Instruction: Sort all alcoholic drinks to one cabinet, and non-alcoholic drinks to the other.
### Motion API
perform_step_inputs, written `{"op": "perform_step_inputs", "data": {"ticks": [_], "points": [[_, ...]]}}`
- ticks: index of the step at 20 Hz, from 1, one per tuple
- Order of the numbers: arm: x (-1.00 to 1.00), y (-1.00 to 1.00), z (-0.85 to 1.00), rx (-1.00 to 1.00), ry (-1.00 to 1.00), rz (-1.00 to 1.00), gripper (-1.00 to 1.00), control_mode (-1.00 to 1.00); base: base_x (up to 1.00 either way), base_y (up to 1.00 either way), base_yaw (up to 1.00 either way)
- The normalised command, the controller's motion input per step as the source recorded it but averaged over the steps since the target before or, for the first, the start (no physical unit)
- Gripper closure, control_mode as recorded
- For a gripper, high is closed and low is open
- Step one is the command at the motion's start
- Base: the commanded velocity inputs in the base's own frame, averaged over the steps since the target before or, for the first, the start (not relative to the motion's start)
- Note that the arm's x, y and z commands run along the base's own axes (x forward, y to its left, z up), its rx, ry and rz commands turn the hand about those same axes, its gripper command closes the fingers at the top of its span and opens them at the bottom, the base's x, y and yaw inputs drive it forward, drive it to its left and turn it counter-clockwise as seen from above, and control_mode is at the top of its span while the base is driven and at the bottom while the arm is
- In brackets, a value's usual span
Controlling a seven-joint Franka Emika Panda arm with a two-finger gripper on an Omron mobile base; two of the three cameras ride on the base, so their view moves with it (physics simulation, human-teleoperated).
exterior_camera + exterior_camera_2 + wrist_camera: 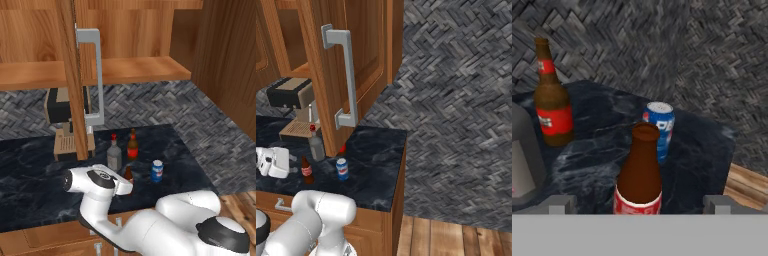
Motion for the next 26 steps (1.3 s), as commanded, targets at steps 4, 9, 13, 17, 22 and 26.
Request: {"op": "perform_step_inputs", "data": {"ticks": [4,9,13,17,22,26], "points": [[0.01,-0.04,-0.10,-0.02,0.00,0.00,-1.00,-1.00,0.00,0.00,0.00],[0.00,-0.07,-0.07,-0.02,0.00,-0.01,-1.00,-1.00,0.00,0.00,0.00],[0.00,-0.12,-0.04,-0.02,0.00,-0.02,-1.00,-1.00,0.00,0.00,0.00],[0.00,-0.12,-0.03,-0.03,0.00,-0.04,-1.00,-1.00,0.00,0.00,0.00],[0.00,-0.07,-0.03,-0.02,0.00,-0.05,-1.00,-1.00,0.00,0.00,0.00],[0.03,-0.01,-0.01,-0.01,0.00,-0.02,-1.00,-1.00,0.00,0.00,0.00]]}}
